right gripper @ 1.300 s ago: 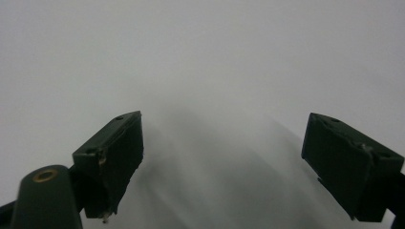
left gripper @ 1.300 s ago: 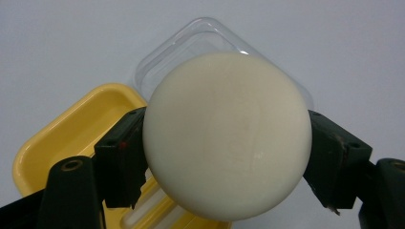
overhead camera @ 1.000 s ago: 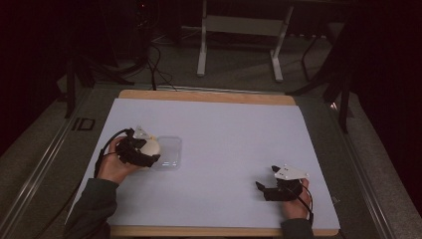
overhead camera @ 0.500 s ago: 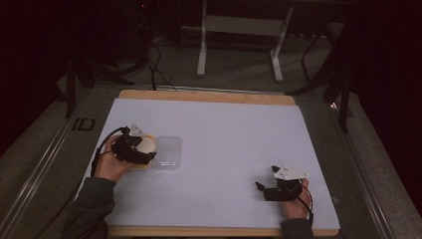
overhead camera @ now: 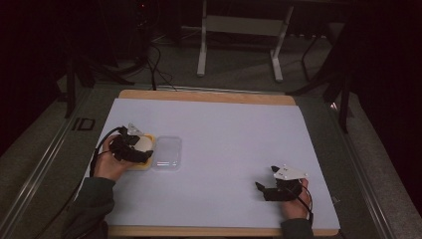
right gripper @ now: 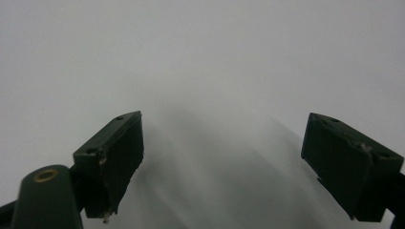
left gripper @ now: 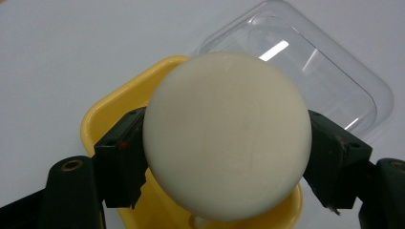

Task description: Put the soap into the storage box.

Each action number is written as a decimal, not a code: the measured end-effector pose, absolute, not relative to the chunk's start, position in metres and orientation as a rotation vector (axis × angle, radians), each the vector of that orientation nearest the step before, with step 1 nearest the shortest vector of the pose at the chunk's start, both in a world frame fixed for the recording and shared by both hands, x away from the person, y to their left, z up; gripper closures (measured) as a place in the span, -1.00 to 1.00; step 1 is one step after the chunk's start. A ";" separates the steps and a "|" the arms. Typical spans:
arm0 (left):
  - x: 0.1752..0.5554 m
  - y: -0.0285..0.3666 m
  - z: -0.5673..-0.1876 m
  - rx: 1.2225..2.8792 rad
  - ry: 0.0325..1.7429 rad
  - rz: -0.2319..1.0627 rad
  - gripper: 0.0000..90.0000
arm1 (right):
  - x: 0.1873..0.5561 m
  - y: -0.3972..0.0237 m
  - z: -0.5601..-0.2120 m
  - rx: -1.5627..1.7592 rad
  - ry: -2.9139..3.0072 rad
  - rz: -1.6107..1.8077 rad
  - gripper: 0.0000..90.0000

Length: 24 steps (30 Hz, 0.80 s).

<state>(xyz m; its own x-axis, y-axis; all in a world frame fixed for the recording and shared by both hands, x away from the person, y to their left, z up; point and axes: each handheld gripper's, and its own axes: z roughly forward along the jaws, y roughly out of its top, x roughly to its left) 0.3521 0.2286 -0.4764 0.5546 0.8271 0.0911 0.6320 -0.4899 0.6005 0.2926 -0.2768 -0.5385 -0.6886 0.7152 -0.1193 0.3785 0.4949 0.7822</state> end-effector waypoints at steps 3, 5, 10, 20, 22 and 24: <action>0.353 0.229 -0.477 2.278 1.177 0.505 -0.43 | 0.293 -0.277 -0.539 0.902 2.314 1.051 -0.69; 0.354 0.229 -0.477 2.272 1.182 0.507 -0.43 | 0.293 -0.277 -0.539 0.902 2.315 1.050 -0.69; 0.356 0.228 -0.479 2.262 1.205 0.525 -0.43 | 0.293 -0.276 -0.539 0.898 2.317 1.049 -0.69; 0.360 0.228 -0.479 2.247 1.256 0.570 -0.43 | 0.293 -0.276 -0.539 0.897 2.319 1.050 -0.68; 0.360 0.228 -0.480 2.246 1.263 0.575 -0.43 | 0.293 -0.276 -0.539 0.896 2.319 1.051 -0.68; 0.360 0.229 -0.480 2.242 1.279 0.575 -0.43 | 0.293 -0.276 -0.539 0.895 2.319 1.050 -0.68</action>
